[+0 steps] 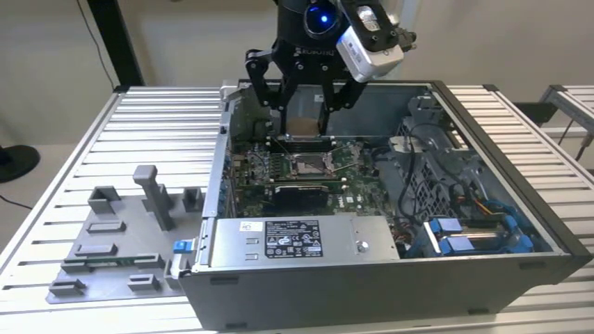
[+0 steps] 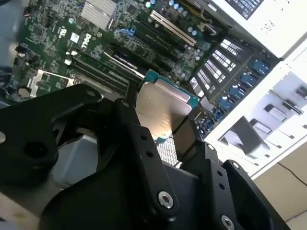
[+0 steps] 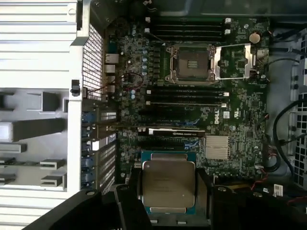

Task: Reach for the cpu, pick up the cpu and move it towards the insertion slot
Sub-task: 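Pick up the cpu and move it towards the insertion slot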

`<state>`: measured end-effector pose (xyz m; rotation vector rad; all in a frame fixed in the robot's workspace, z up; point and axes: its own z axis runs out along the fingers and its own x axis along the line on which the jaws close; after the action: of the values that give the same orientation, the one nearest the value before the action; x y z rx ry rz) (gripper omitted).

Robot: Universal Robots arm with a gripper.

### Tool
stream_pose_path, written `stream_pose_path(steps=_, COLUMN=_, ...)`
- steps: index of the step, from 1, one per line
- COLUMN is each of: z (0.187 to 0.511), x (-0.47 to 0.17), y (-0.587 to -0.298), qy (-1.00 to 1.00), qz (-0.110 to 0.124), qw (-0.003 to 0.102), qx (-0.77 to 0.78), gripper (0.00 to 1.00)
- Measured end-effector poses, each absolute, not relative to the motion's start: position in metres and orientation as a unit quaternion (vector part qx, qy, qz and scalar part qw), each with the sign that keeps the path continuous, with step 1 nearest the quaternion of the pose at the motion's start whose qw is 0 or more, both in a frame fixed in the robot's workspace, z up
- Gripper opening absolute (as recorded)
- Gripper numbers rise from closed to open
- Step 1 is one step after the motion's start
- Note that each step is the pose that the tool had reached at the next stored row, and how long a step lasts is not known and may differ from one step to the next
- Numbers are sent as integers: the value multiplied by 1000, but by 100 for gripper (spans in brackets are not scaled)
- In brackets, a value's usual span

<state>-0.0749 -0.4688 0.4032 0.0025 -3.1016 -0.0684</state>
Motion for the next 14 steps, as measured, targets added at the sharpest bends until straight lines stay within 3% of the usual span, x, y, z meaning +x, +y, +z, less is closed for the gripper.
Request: stream_pose_path(steps=14, z=403, x=-30, y=-469, qy=-1000, qz=-22, qw=20, qx=1, gripper=0)
